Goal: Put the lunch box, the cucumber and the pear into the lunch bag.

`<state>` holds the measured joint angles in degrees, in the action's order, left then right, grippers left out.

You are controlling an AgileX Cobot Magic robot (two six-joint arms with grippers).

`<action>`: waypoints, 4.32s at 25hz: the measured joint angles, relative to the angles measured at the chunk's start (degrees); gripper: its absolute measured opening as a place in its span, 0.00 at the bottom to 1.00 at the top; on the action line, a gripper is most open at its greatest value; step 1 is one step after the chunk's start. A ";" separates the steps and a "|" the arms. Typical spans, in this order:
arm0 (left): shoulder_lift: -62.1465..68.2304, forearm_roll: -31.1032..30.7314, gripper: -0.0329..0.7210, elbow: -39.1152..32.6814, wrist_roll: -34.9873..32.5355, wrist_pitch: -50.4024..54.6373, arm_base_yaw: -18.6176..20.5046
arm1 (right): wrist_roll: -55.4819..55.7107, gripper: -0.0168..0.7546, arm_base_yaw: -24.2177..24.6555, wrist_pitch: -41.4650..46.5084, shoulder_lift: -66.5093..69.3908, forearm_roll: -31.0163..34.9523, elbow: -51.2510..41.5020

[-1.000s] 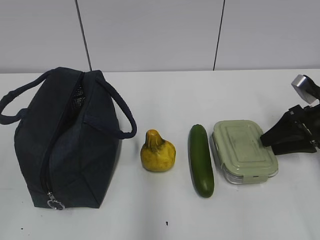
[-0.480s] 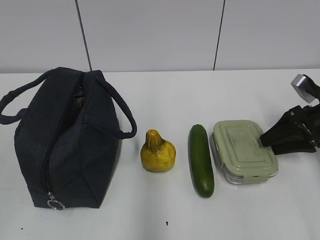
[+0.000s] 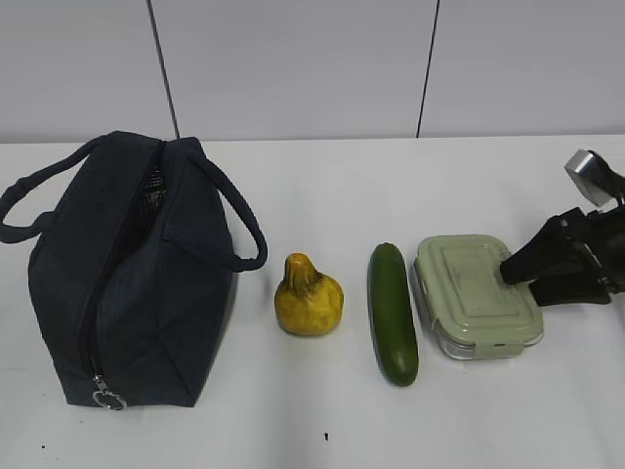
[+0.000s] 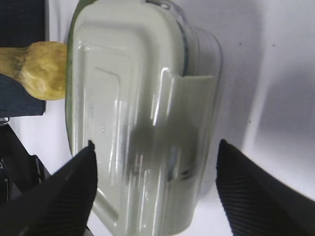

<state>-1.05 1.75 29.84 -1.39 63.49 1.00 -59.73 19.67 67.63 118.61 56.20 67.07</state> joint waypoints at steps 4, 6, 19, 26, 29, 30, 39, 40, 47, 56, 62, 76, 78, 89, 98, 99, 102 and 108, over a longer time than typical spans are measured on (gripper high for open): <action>0.00 0.00 0.62 0.00 0.00 0.00 0.00 | 0.00 0.77 0.00 -0.32 2.76 0.84 0.39; 0.00 0.00 0.62 0.00 0.00 0.00 0.00 | -0.24 0.77 0.00 -0.30 3.01 1.19 0.44; 0.00 0.00 0.62 0.00 0.00 0.00 0.00 | -2.19 0.56 0.00 0.03 3.48 3.48 0.95; 0.00 0.00 0.62 0.00 0.00 0.00 0.00 | -2.19 0.51 0.00 0.18 3.48 3.59 0.95; 0.00 0.00 0.62 0.00 0.00 0.00 0.00 | -2.19 0.51 0.00 0.28 3.48 3.67 0.95; 0.00 0.00 0.62 0.00 0.00 0.00 0.00 | -2.19 0.51 0.00 0.28 3.48 3.67 0.95; 0.00 0.00 0.62 0.00 0.00 0.00 0.00 | -2.08 0.51 0.00 0.40 3.48 4.02 0.95; 0.00 0.00 0.62 0.00 0.00 0.00 0.00 | -2.08 0.51 0.00 0.40 3.48 4.02 0.95; 0.49 3.23 0.62 0.52 0.00 -1.22 0.00 | -1.13 0.51 0.00 -0.20 3.48 5.80 0.95; 17.00 21.83 0.51 1.44 -8.90 -17.29 -0.07 | -0.78 0.51 0.00 -0.70 2.96 5.92 0.95; 31.46 30.84 0.50 1.44 -21.04 -21.70 -1.27 | -0.54 0.51 0.00 -2.29 0.92 5.02 0.95; 54.15 39.83 0.63 1.44 -35.30 -26.90 -1.27 | 3.05 0.50 -0.09 -2.38 -1.11 5.51 0.84; 56.13 40.35 0.63 1.44 -36.34 -27.96 -1.27 | 3.56 0.50 -0.09 -2.38 -1.11 5.61 0.84; 62.93 48.79 0.63 1.44 -44.74 -29.80 -1.27 | 4.32 0.50 -0.09 -2.38 -1.11 6.17 0.84; 67.30 50.76 0.14 1.44 -47.60 -31.57 -6.25 | 5.40 0.50 -0.09 -2.38 -1.11 6.17 0.84; 67.30 50.76 0.08 1.44 -47.60 -31.64 -6.26 | 5.63 0.50 -0.09 -2.38 -1.11 6.17 0.84; 67.30 50.76 0.03 1.44 -47.60 -31.82 -6.26 | 6.50 0.50 -0.09 -2.38 -1.38 6.17 0.84; 67.30 50.76 0.02 1.44 -47.60 -31.82 -6.26 | 7.62 0.50 -0.09 -2.38 -4.72 7.28 0.84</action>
<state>66.25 52.51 31.28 -49.00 31.68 -5.26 -52.11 19.58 65.25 113.88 63.48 67.92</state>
